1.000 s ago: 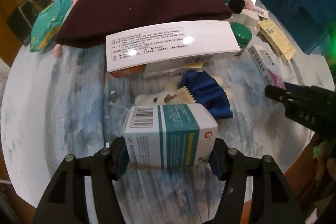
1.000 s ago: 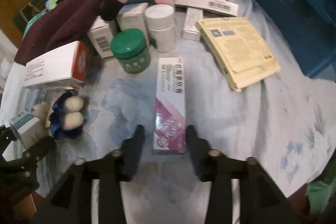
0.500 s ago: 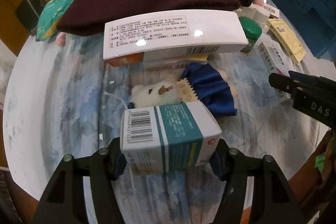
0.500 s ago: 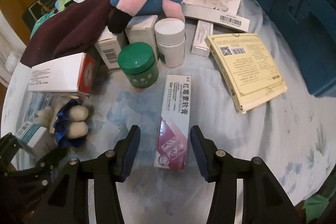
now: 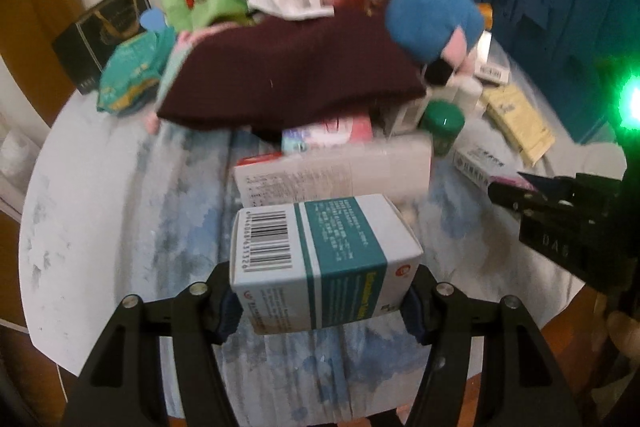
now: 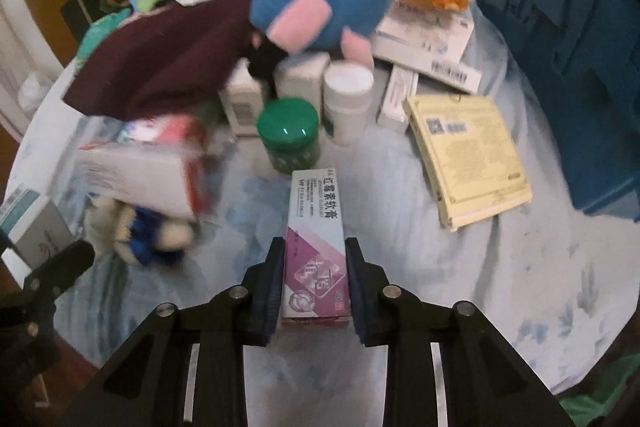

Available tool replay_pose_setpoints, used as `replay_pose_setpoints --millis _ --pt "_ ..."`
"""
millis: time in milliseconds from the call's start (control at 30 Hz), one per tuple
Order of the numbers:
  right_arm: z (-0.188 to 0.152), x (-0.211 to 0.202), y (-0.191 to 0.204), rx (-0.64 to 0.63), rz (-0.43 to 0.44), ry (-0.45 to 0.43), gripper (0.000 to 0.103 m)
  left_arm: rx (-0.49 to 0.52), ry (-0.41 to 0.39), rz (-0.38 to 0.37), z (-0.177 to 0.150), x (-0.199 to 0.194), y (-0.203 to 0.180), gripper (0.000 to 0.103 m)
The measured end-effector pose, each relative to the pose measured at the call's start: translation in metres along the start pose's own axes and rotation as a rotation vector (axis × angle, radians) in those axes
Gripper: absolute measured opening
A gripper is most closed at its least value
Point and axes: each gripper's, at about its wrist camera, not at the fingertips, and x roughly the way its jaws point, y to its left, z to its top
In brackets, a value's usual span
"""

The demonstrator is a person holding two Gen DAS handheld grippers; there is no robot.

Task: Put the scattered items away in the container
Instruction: 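Lift both held boxes and carry them over the blue crate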

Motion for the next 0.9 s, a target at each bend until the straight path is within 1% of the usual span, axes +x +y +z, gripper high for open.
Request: replay_pose_setpoints --millis 133,533,733,900 --pt "0.003 -0.018 0.003 -0.011 0.004 -0.030 0.028 -0.011 -0.038 0.006 0.007 -0.016 0.005 0.062" --pt "0.010 -0.121 0.038 -0.069 0.043 -0.195 0.028 -0.024 -0.165 0.018 0.039 -0.066 0.017 0.062" --pt "0.025 -0.151 0.050 -0.095 0.055 -0.259 0.028 -0.013 -0.222 0.009 0.055 -0.086 0.020 0.062" --pt "0.040 -0.170 0.062 -0.098 0.039 -0.310 0.028 0.003 -0.267 -0.013 0.072 -0.099 0.023 0.062"
